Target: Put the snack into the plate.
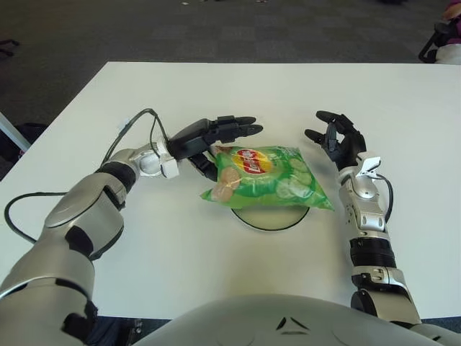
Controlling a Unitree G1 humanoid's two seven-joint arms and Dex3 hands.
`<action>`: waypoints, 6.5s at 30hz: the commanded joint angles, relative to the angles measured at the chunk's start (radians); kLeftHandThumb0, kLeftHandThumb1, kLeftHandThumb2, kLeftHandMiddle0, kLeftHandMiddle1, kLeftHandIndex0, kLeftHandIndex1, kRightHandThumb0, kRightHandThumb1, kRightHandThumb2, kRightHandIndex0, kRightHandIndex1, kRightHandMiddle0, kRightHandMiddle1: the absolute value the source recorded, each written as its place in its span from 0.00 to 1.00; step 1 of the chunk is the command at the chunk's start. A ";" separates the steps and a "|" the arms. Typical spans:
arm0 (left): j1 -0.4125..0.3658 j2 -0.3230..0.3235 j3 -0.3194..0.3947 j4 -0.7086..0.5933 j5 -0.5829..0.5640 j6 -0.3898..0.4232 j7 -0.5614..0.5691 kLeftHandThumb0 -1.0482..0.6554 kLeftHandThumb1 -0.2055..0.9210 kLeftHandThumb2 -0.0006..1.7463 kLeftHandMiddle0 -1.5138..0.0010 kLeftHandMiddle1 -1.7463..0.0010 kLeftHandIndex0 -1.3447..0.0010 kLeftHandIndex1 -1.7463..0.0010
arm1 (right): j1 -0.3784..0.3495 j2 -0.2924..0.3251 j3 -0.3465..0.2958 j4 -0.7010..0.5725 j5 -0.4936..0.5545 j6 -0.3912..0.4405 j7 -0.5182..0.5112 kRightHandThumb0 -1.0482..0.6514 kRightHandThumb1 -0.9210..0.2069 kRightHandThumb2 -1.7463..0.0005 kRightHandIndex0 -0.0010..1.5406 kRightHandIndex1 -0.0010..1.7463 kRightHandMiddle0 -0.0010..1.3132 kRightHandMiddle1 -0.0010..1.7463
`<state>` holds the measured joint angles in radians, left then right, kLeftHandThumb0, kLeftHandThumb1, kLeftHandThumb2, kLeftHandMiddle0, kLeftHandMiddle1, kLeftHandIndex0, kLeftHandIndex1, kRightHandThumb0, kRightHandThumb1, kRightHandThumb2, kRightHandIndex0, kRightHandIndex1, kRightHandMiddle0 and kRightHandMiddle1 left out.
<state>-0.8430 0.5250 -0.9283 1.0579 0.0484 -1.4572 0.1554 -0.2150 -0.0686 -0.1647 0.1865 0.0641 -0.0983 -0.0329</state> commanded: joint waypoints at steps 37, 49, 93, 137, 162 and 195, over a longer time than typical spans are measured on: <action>0.037 -0.365 0.943 0.107 -0.378 0.724 -0.075 0.38 1.00 0.34 0.62 0.53 0.79 0.20 | -0.282 -0.092 -0.079 0.368 -0.079 -0.208 -0.204 0.29 0.00 0.61 0.44 0.00 0.29 0.28; 0.000 -0.371 0.985 0.104 -0.223 0.874 0.146 0.41 1.00 0.29 0.73 0.46 0.85 0.01 | -0.359 -0.069 -0.035 0.571 -0.085 -0.503 -0.260 0.26 0.00 0.62 0.27 0.01 0.22 0.13; 0.051 -0.382 1.130 0.007 -0.247 0.900 -0.266 0.41 1.00 0.27 0.64 0.28 0.82 0.03 | -0.294 -0.115 -0.001 0.544 -0.358 -0.457 -0.496 0.41 0.00 0.74 0.52 0.29 0.24 0.84; 0.320 -0.428 1.084 -0.320 -0.076 0.728 -0.163 0.41 1.00 0.22 0.54 0.24 0.74 0.09 | -0.008 -0.055 -0.033 0.085 -0.128 -0.292 -0.298 0.41 0.00 0.76 0.56 0.32 0.23 0.93; 0.459 -0.499 1.062 -0.543 -0.054 0.874 -0.072 0.41 1.00 0.18 0.47 0.23 0.69 0.13 | 0.028 -0.046 -0.035 -0.008 -0.111 -0.262 -0.205 0.41 0.00 0.75 0.57 0.31 0.21 0.95; 0.467 -0.541 1.064 -0.624 -0.082 1.013 -0.063 0.41 1.00 0.18 0.43 0.18 0.69 0.13 | 0.020 -0.023 -0.023 -0.039 -0.123 -0.210 -0.206 0.42 0.00 0.70 0.57 0.32 0.14 1.00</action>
<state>-0.3700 -0.0218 0.1326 0.4316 -0.0302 -0.4495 0.0855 -0.1790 -0.0957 -0.1881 0.1557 -0.0593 -0.3184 -0.2393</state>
